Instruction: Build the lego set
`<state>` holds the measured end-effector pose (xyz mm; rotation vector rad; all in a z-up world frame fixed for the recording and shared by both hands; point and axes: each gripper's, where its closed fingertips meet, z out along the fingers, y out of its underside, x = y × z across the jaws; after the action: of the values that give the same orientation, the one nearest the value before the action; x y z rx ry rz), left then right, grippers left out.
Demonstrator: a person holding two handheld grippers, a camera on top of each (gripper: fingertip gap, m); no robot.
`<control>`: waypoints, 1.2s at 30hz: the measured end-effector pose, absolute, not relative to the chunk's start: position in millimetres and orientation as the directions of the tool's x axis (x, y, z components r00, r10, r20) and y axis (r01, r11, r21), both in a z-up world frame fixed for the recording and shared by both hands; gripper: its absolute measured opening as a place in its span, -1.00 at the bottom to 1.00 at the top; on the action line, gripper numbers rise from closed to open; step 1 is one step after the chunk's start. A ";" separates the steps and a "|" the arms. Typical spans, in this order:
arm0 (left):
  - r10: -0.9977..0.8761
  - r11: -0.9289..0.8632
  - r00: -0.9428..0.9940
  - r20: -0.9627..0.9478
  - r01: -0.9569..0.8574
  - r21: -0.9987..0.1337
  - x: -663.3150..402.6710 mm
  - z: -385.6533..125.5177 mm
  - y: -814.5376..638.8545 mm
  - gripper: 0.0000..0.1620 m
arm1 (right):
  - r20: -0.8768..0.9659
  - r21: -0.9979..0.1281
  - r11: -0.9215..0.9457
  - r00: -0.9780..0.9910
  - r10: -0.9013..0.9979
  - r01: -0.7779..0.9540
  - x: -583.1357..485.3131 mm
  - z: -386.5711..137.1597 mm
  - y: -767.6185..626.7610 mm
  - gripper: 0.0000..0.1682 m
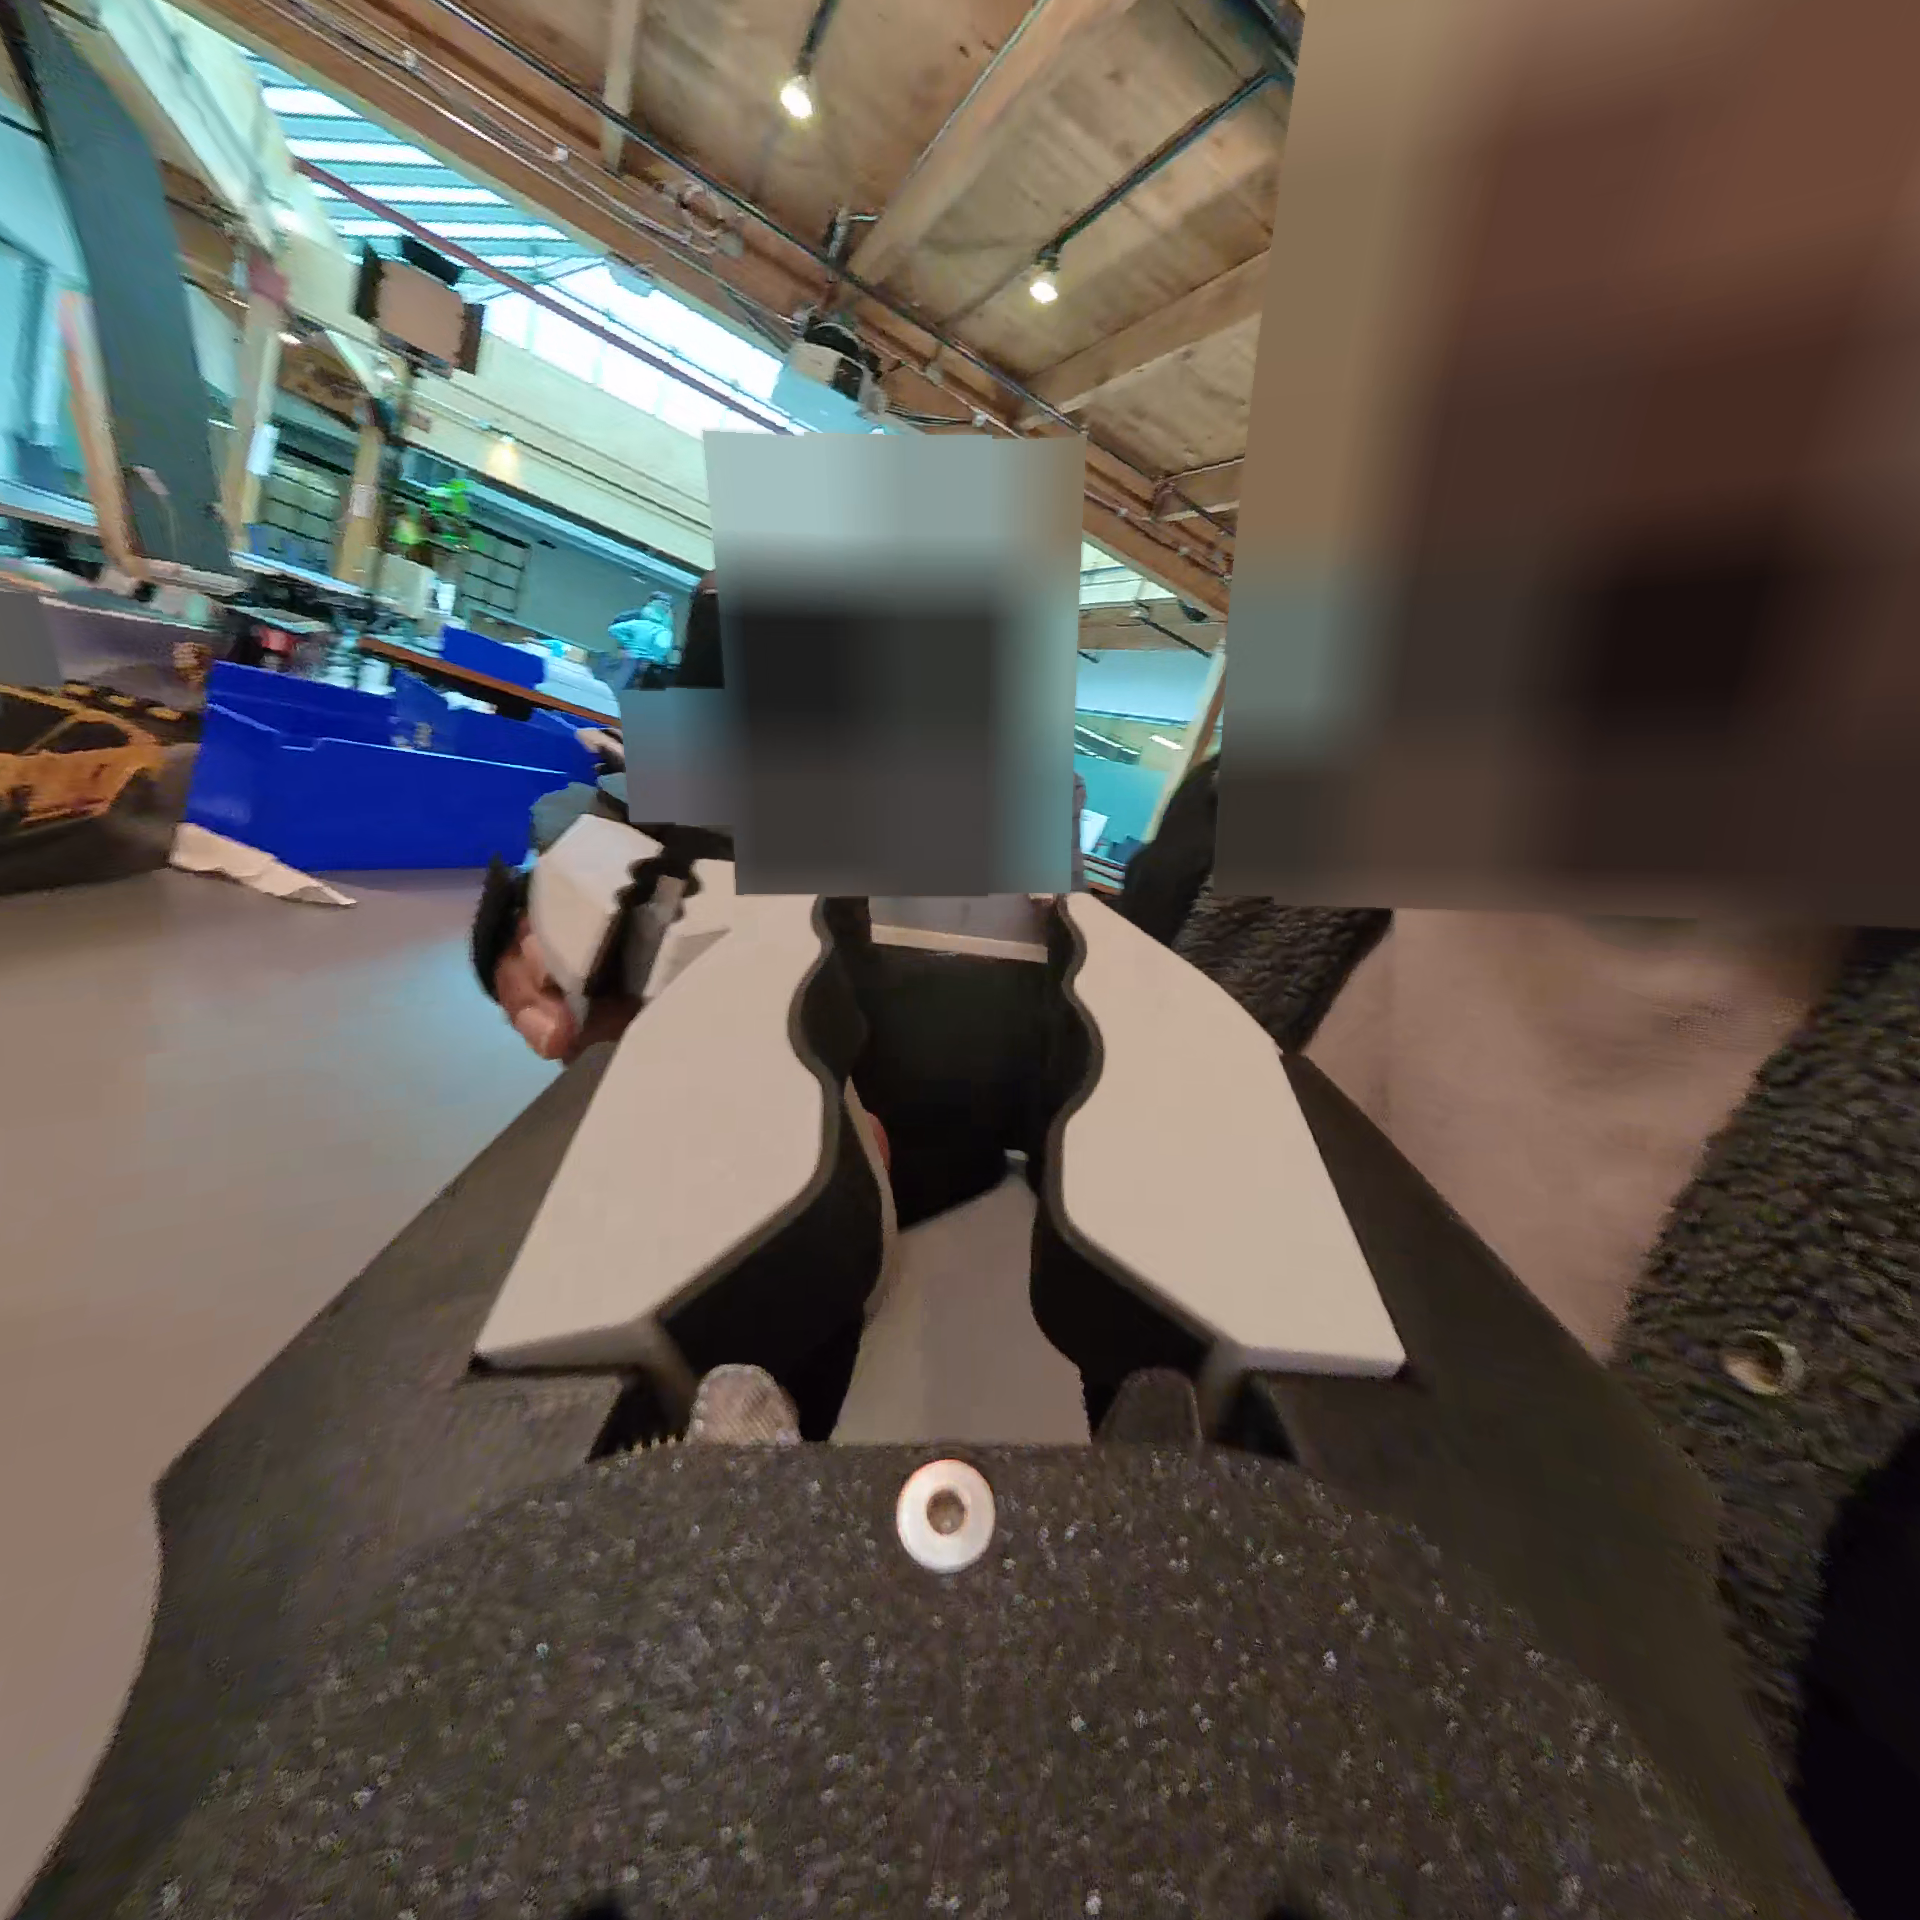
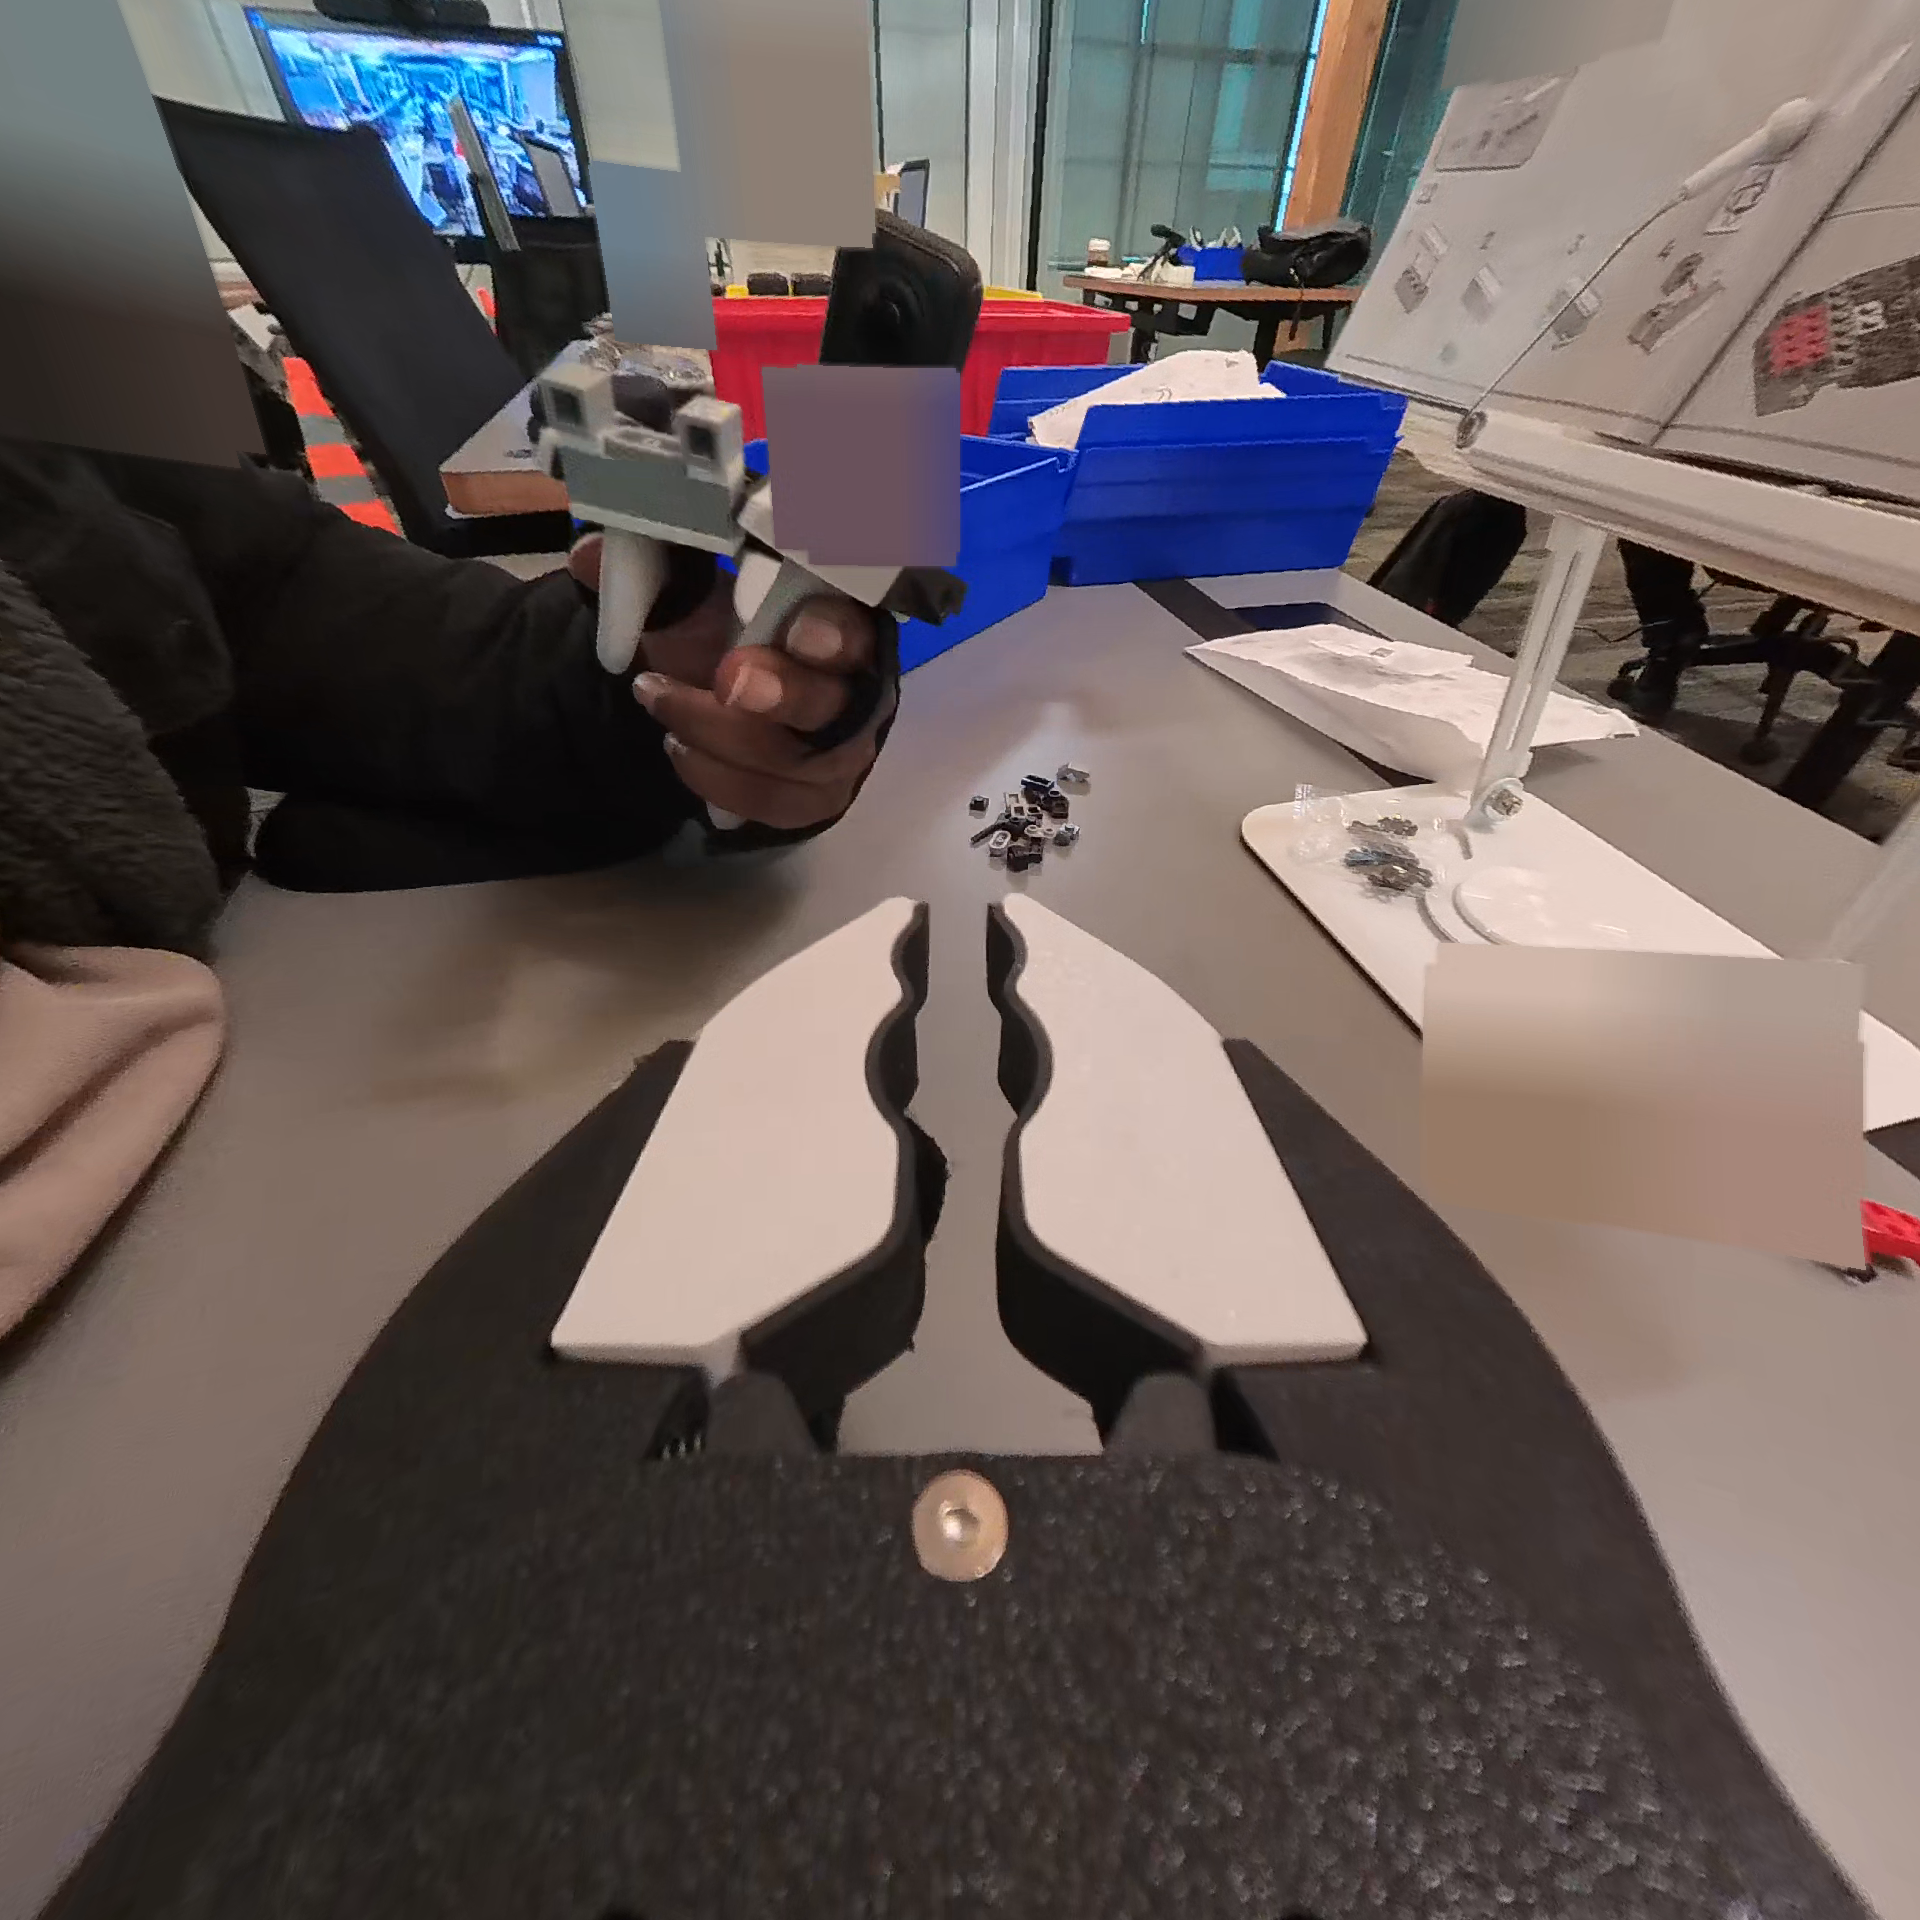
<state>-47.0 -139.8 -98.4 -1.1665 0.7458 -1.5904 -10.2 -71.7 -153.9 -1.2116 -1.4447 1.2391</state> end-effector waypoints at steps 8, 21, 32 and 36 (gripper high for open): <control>-0.889 -0.304 0.332 0.315 0.087 -0.949 -36.4 -156.8 -97.9 -0.58 | 0.021 -0.985 0.035 -0.079 0.997 0.169 -10.2 -160.3 -55.9 -0.90; -0.762 -0.272 0.643 0.077 -0.210 -0.939 -58.2 -197.1 -65.9 -0.58 | 0.025 -0.971 0.039 -0.066 0.998 0.234 -14.0 -177.1 -52.7 -0.91; -0.691 -0.293 0.720 0.064 -0.198 -0.935 -70.0 -207.3 -51.8 -0.59 | 0.036 -0.961 0.050 -0.054 0.998 0.272 -14.7 -184.2 -50.9 -0.91; -0.688 -0.270 0.725 0.018 -0.233 -0.934 -70.6 -202.0 -53.3 -0.58 | 0.043 -0.957 0.058 -0.059 0.997 0.284 -15.7 -186.9 -52.5 -0.91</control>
<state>-70.6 -53.3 -202.0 -1.8353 0.7194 -0.5195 -15.7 -52.5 -186.9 -1.3548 -1.4834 1.0579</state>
